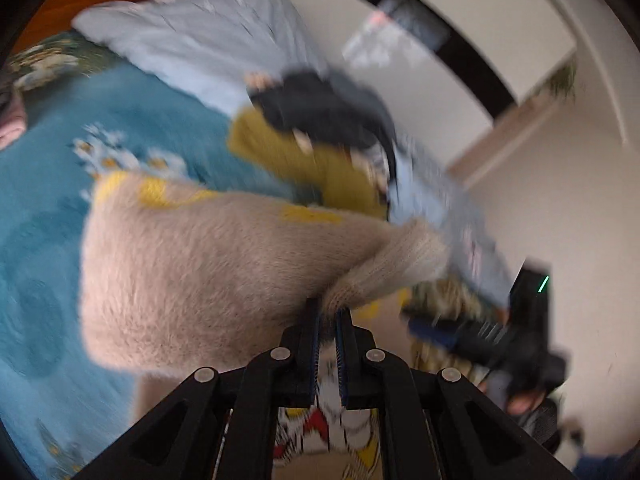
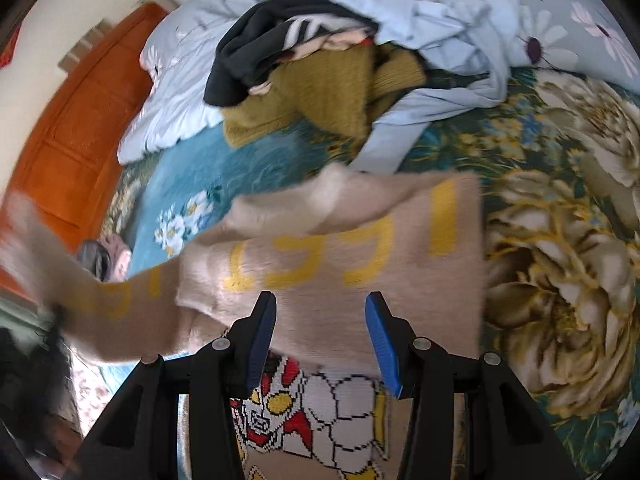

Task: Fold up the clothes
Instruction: 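Fold the held sleeve across the sweater front with the left gripper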

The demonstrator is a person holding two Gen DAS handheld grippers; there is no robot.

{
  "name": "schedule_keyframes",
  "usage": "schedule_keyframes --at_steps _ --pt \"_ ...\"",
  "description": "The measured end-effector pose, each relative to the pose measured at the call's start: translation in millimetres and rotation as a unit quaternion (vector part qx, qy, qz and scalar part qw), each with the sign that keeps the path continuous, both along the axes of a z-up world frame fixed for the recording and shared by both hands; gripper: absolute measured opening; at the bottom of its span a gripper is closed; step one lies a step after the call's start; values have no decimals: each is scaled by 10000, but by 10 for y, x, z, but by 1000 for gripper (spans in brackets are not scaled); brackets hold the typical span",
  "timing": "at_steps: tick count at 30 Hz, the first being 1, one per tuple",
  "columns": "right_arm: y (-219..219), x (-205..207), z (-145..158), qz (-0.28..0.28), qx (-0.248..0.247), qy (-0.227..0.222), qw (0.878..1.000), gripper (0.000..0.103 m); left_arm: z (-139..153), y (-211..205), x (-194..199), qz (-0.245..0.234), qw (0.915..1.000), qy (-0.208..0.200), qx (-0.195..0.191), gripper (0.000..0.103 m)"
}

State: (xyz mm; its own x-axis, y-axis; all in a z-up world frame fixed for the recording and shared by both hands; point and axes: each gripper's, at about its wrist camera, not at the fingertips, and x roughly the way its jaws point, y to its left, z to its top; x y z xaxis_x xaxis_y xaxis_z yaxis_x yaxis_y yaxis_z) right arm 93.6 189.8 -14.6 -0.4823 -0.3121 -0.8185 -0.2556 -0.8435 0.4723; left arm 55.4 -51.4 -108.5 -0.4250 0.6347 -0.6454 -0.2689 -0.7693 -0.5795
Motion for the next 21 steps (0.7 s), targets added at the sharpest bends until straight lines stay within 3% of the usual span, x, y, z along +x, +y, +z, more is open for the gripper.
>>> schedule_keyframes --at_steps 6,8,9,11,12,16,19,21 --pt "353 117 -20 -580 -584 88 9966 48 -316 552 204 -797 9938 -398 -669 11" --pt "452 142 -51 -765 -713 22 9945 48 -349 663 264 -982 9904 -584 -780 16" --pt "475 150 -58 -797 -743 3 9941 48 -388 651 271 -1041 9893 -706 -744 21" --pt "475 162 -64 -753 -711 -27 9946 48 -419 597 294 -1033 9882 -970 -579 57" --pt "471 168 -67 -723 -689 -44 9950 48 -417 552 307 -980 9881 -1098 -454 60" --pt "440 199 -112 -570 -674 -160 9960 48 -302 247 214 -413 9911 -1261 46 61" --pt "421 251 -164 -455 -674 -295 9963 48 -193 -188 118 548 9907 -1226 238 61" --pt "394 309 -216 -337 -701 -385 9962 48 -184 -516 106 1273 9836 -1241 302 62"
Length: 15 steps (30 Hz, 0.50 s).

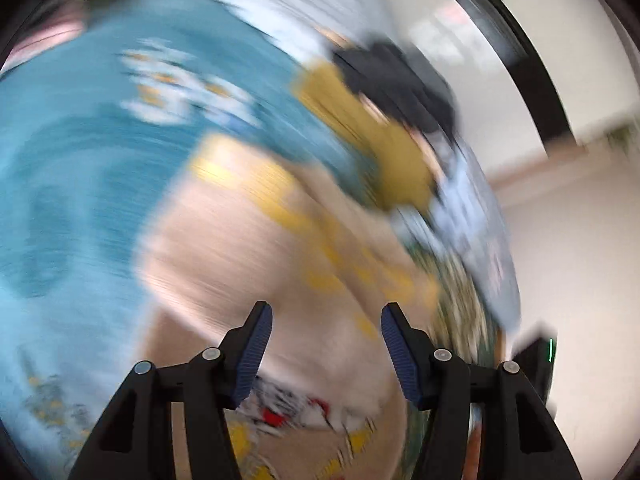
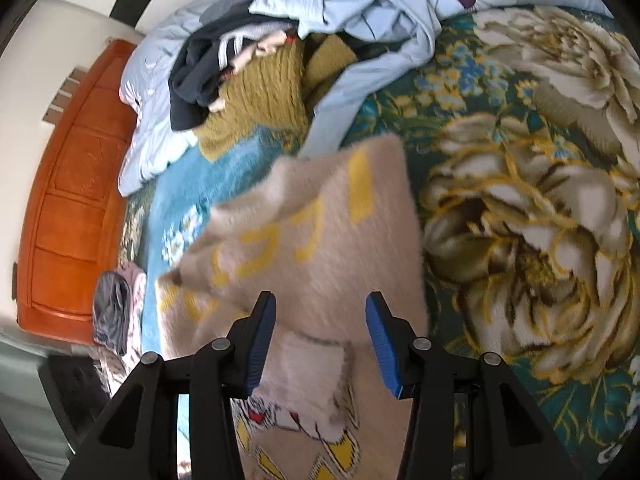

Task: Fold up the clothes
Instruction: 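Fold the held sleeve across the sweater front with the left gripper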

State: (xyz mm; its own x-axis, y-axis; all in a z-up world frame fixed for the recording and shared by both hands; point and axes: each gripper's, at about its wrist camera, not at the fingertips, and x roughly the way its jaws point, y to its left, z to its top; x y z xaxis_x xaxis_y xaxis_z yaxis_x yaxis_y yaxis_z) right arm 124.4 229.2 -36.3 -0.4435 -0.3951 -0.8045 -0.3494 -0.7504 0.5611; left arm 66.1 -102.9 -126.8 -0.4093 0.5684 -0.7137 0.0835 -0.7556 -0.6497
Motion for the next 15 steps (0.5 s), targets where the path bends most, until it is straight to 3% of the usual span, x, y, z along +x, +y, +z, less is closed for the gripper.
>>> schedule_keyframes --at_steps 3,6,9,15 --pt "-59 81 -86 192 -84 -123 9997 48 -139 -374 9 738 9968 -270 133 63" --pt "-204 116 -193 391 -321 -239 9984 48 -403 -453 -1 954 9925 -715 261 65" --pt "-374 110 -306 627 -408 -414 9963 48 -673 -370 17 885 9879 -1274 42 65" --pt "-420 174 -440 519 -332 -584 9964 48 -671 -288 37 760 9880 -1317 -253 65"
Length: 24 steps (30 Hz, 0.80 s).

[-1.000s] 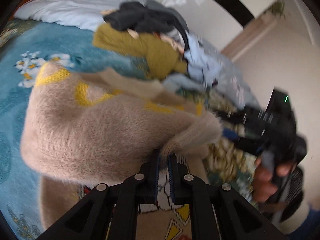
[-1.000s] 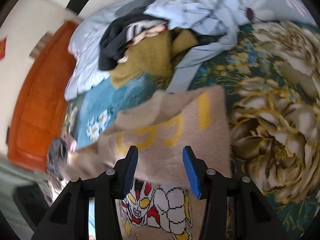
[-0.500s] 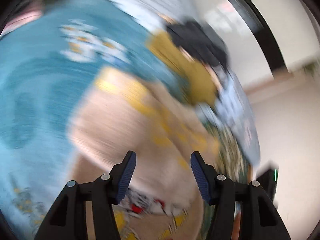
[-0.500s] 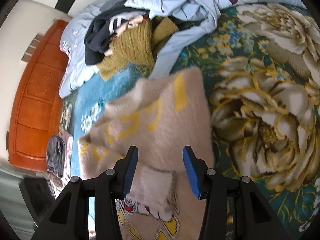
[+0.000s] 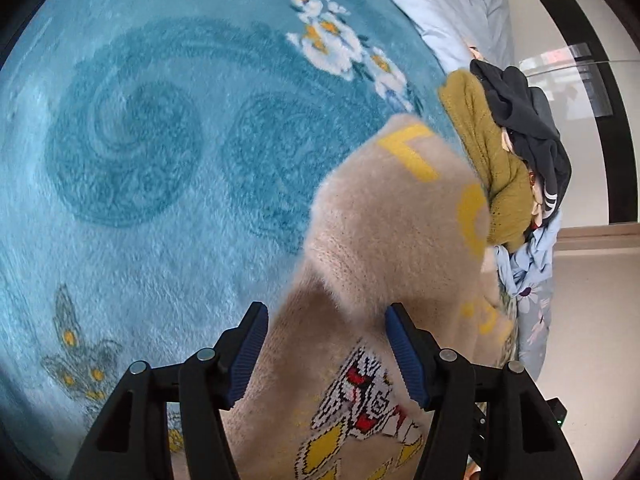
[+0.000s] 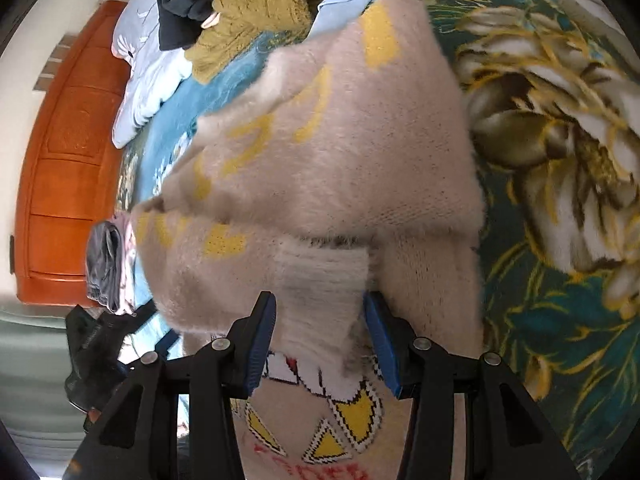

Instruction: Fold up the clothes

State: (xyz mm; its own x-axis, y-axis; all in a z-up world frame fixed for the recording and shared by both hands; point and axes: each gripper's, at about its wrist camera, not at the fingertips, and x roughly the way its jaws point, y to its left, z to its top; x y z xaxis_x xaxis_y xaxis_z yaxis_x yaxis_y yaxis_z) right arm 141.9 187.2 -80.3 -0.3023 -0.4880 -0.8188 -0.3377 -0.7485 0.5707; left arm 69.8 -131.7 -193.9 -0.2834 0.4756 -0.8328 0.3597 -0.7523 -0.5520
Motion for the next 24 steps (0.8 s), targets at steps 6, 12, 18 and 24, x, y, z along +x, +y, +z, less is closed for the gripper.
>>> schedule_keyframes --at_steps 6,12,18,24 --pt "10 114 37 257 61 -35 9996 48 -49 11 25 -171 9990 -168 -373 66" --pt "13 155 -52 204 -6 -122 9997 48 -1 44 65 -242 9985 -103 -473 66" --pt "-49 19 82 51 38 165 9998 10 46 37 107 -198 9988 -46 -456 66" --pt "-90 -107 679 379 426 1046 9929 7 93 126 129 -355 9989 48 -296 66"
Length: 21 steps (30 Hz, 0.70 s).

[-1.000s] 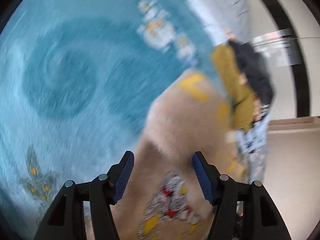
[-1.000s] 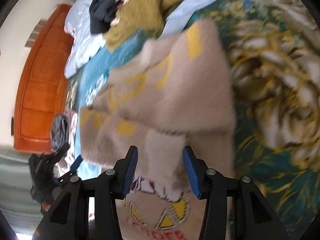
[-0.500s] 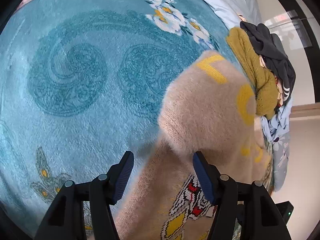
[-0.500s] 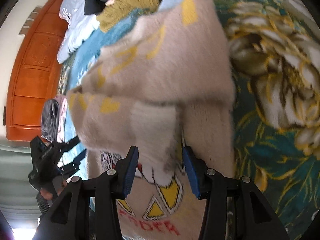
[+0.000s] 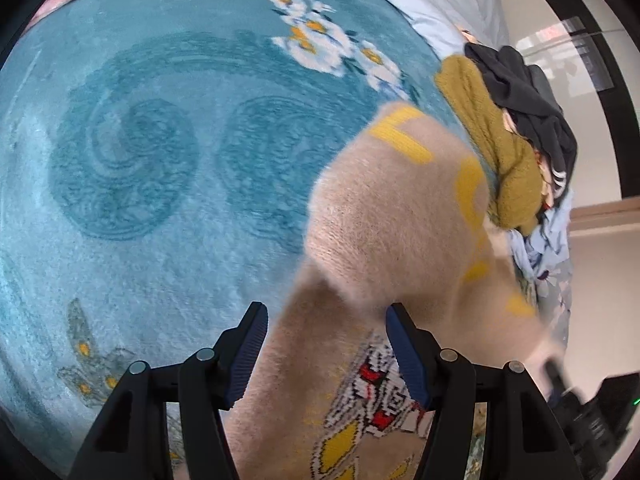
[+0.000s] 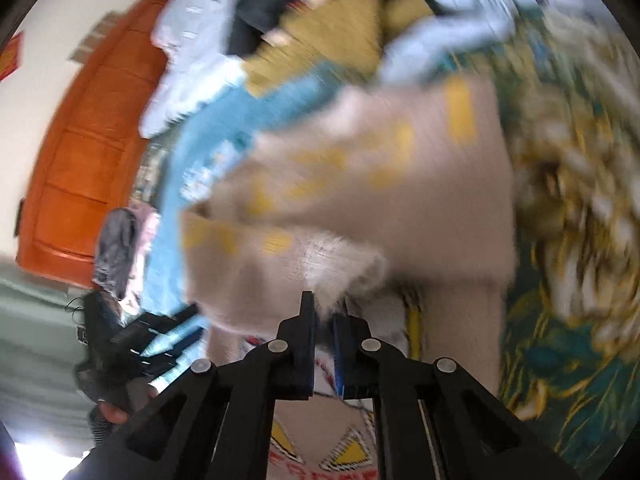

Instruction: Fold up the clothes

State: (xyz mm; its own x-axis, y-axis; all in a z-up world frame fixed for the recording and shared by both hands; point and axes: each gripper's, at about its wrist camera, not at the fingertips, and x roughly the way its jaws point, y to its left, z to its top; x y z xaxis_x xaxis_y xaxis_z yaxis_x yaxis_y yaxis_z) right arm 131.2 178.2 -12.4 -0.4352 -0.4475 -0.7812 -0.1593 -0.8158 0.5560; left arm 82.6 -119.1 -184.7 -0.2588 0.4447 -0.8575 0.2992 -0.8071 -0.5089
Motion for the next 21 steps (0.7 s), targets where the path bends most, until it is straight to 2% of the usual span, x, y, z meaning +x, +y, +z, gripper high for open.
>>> schedule_keyframes --at_steps 4,6,8,12,16,18,21 --pt "160 -66 415 38 375 655 9971 6 32 62 -57 -221 9997 60 -60 66" --pt "326 -73 459 -111 565 738 9956 6 26 103 -77 -313 9994 64 -148 66" --pt "495 -95 400 -299 723 666 9947 6 20 118 -71 -354 9992 45 -198 66" --pt "596 -115 -27 -469 859 52 9952 6 20 68 -41 -267 9995 14 -158 66" --pt "713 -9 -410 -735 872 -378 9928 6 12 -11 -47 -134 9998 -42 -122 66" --pt "768 -16 -438 -858 813 -414 9921 6 -6 10 -129 -85 9999 -41 -76 66" --pt "739 -49 -399 -728 1000 -416 9915 7 -13 -9 -174 -109 9999 -22 -11 66"
